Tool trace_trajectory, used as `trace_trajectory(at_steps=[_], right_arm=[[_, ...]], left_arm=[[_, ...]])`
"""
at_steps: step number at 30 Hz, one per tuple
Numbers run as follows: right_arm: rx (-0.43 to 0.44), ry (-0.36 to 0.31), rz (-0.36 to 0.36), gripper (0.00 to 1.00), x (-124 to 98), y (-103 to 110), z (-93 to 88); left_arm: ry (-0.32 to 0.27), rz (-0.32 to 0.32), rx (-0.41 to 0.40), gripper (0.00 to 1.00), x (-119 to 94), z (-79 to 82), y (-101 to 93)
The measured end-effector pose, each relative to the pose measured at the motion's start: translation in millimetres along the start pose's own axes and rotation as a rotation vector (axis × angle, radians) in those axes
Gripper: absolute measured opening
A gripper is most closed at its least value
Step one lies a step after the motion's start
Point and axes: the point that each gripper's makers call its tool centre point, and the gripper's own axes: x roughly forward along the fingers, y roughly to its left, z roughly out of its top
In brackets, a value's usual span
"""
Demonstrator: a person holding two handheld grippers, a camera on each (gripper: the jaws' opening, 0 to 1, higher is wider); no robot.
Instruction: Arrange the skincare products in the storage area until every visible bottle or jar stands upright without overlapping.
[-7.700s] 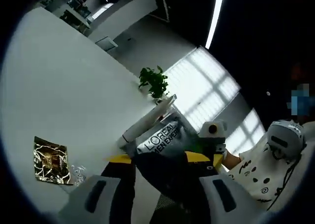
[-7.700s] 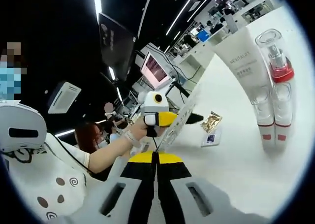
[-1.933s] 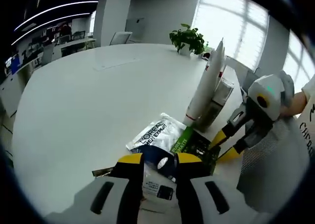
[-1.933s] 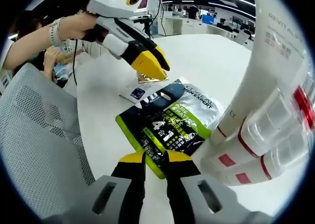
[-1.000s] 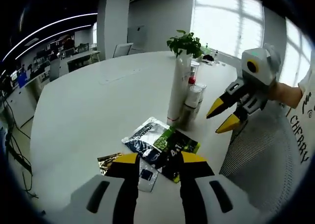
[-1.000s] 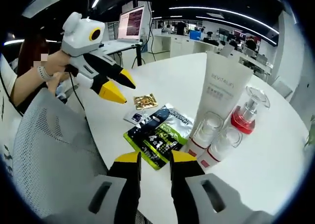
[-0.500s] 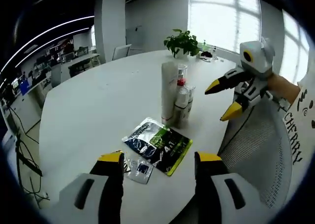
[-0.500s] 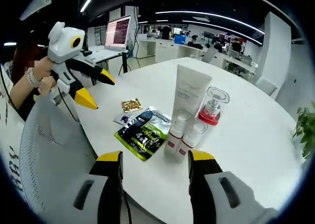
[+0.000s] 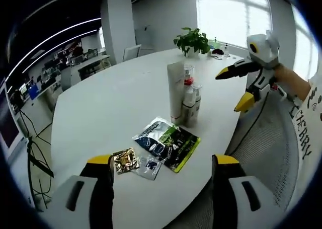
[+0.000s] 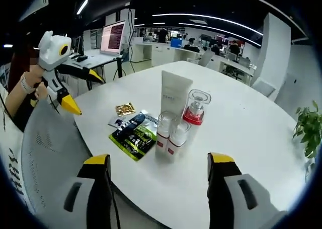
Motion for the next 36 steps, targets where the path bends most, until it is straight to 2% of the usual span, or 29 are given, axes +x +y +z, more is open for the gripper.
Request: trace_trajectory(at_steps=[5, 10, 17, 23, 29, 36], right_arm=[[-0.026, 0.007, 0.017, 0.92, -2.7, 4.8, -3.4], [-0.053, 0.026, 0.043, 0.99, -5.0, 10.3, -6.1], [-0.08, 0.02, 0.073, 0.99, -8.1, 20.2, -3.9], [-0.104, 0.031, 0.063, 0.99, -8.4, 21.5, -3.7], [-0.082, 0.031, 0.043, 1.0, -7.1, 19.6, -3.0], [-0.051, 0.046, -0.004, 1.0, -5.5, 16.7, -3.3]], left_arm=[[0.016, 0.02, -0.003, 0.83, -3.0, -5.4, -4.8], [0.003, 0.026, -0.008, 0.87, -4.2, -3.9, -9.4], [-0.017, 0.01, 0.023, 0.92, -5.7, -2.3, -15.3], [-0.02, 0.018, 0.013, 0.99, -5.4, -6.8, -11.9], [-0.016, 0.006, 0.012, 0.99, -8.2, -12.3, -9.3], [0.031, -0.03, 0.083, 0.97, -1.0, -25.9, 10.6]])
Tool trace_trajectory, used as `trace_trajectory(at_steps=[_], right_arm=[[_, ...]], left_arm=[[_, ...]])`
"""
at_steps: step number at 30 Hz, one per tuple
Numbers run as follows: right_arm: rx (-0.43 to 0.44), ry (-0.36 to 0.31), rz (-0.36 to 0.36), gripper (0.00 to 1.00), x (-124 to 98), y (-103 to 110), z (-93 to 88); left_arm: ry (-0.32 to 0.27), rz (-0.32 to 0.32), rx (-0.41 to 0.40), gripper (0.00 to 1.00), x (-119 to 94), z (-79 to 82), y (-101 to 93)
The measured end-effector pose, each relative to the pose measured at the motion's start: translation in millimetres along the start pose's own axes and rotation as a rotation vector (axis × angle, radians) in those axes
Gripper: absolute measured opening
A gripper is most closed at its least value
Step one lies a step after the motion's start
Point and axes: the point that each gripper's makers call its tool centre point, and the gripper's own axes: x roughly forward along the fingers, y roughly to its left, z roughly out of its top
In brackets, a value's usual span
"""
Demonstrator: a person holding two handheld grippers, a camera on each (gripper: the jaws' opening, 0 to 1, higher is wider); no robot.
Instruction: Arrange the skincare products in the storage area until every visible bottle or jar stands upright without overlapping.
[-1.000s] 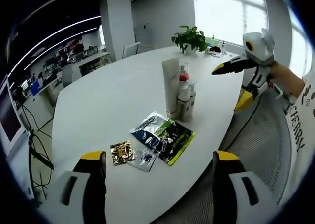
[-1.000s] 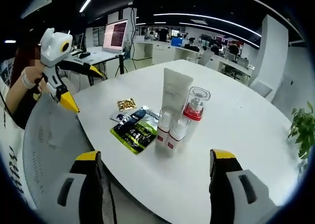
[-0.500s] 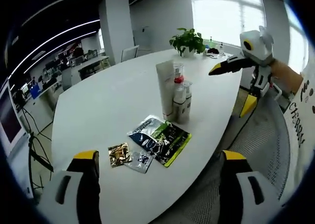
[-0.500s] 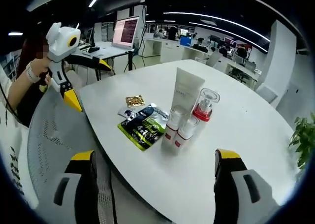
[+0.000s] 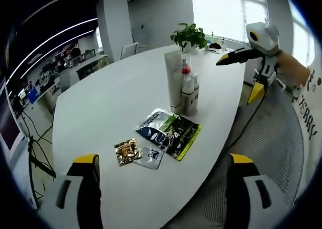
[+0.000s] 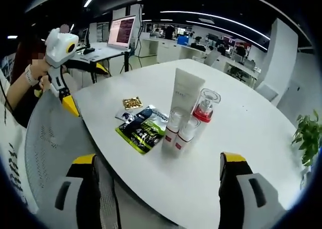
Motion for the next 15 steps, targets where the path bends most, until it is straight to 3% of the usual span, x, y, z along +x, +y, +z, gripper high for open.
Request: trace_trajectory(at_steps=[5, 15], right_arm=[[0.023, 0.005, -0.03, 1.0, 3.5, 1.0, 1.7], [0.064, 0.017, -0.093, 1.0, 8.7, 3.2, 6.6]], left_arm=[[0.006, -0.033, 0.035, 0.92, 3.0, 2.8, 19.6], [0.04, -0.16, 0.257, 0.86, 22.8, 0.1, 38.0]])
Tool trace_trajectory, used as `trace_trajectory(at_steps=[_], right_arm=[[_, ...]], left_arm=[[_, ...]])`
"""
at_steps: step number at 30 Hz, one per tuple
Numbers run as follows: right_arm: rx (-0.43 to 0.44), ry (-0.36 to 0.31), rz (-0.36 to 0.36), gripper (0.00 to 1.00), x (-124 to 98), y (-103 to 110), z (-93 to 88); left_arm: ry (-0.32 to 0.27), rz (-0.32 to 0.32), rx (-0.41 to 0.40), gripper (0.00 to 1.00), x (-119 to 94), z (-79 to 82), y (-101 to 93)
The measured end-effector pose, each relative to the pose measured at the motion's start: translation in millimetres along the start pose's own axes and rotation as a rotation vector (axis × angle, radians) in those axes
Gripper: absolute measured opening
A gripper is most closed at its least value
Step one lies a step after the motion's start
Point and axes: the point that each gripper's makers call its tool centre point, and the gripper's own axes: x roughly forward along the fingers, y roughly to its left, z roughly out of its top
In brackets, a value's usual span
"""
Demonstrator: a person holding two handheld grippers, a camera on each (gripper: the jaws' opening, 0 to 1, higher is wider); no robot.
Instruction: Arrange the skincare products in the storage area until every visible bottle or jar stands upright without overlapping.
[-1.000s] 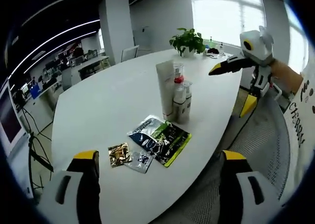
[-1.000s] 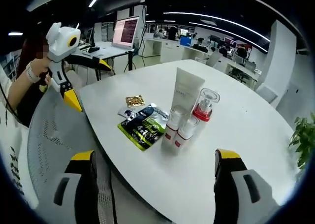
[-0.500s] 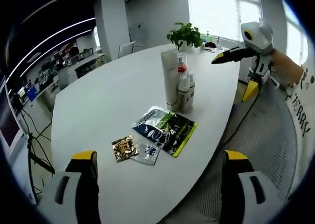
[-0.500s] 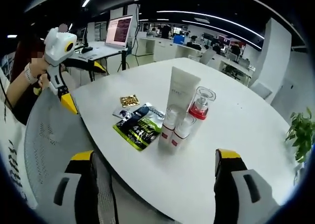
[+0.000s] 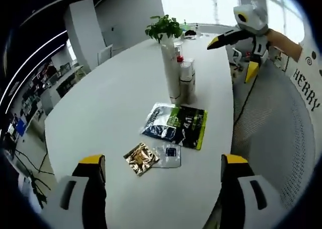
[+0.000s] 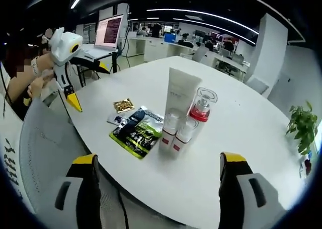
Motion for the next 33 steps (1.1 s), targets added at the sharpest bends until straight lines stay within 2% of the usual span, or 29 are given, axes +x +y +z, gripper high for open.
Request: trace_trajectory(at_steps=[2, 6, 9, 12, 16, 19, 24, 28, 33], right_arm=[[-0.004, 0.007, -0.014, 1.0, 0.9, 1.0, -0.5], [-0.002, 0.01, -0.037, 1.0, 0.9, 3.9, -1.1], [0.017, 0.014, -0.045, 1.0, 2.8, 7.3, -3.7], [0.028, 0.014, -0.051, 1.0, 3.5, 8.9, -4.6], [0.04, 0.019, -0.062, 1.0, 5.2, 8.6, -5.7], [0.048, 0.023, -0.065, 1.0, 6.6, 9.8, -6.4], [0.06, 0.038, -0.071, 1.0, 9.1, 12.0, -9.4], [0.069, 0.044, -0.079, 1.0, 10.1, 11.4, -10.6], [0.08, 0.054, -0.088, 1.0, 9.9, 11.2, -12.1]], left_arm=[[0.011, -0.022, 0.071, 0.84, 4.6, -2.0, 5.0], [0.008, -0.081, 0.119, 0.8, 12.0, -0.1, 6.1], [0.02, -0.098, 0.17, 0.76, 18.4, -2.8, 17.1], [0.021, -0.111, 0.166, 0.72, 24.6, -3.0, 23.2], [0.058, -0.134, 0.21, 0.68, 36.2, -10.1, 28.1], [0.048, -0.164, 0.24, 0.64, 42.4, -11.9, 29.7], [0.072, -0.222, 0.283, 0.58, 54.2, -19.7, 31.8], [0.076, -0.281, 0.297, 0.57, 62.7, -25.0, 30.6], [0.115, -0.309, 0.288, 0.54, 74.7, -34.6, 34.6]])
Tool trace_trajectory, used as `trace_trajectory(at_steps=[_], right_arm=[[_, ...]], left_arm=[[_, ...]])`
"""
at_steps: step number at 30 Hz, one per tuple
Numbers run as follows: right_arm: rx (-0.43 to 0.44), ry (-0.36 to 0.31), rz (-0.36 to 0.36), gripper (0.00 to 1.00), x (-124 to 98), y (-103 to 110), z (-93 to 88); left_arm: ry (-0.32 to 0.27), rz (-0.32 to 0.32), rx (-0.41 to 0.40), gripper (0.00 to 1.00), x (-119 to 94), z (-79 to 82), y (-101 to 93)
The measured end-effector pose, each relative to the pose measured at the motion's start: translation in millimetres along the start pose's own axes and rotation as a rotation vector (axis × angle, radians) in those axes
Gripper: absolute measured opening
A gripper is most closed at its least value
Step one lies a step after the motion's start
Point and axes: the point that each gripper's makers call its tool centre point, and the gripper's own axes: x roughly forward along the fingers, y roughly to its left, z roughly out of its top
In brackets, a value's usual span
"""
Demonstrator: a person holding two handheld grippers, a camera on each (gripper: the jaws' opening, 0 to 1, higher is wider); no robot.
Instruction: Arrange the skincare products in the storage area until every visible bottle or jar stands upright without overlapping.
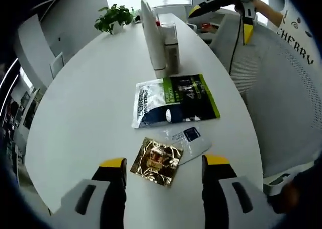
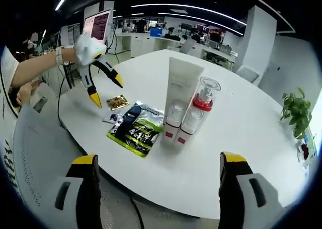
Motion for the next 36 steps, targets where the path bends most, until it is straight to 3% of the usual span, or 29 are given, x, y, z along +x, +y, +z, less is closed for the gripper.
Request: trace_trajectory(at_steps=[9, 19, 24, 36], right_arm=[[0.009, 0.012, 0.0, 1.0, 2.3, -0.4, -4.0], [0.018, 0.013, 0.01, 1.0, 4.3, -0.3, -5.7], [0.017, 0.019, 0.01, 1.0, 3.3, -1.5, -8.7], [0.017, 0.021, 0.016, 1.0, 4.4, -1.1, -11.3]], left_arm=[[0.037, -0.048, -0.05, 0.51, 16.3, -15.3, 6.8], [0.078, -0.08, -0.09, 0.52, 20.2, -18.4, 7.3], [0.085, -0.092, -0.131, 0.49, 19.0, -20.5, 4.3], [0.137, -0.096, -0.146, 0.44, 8.5, -36.7, -3.7]])
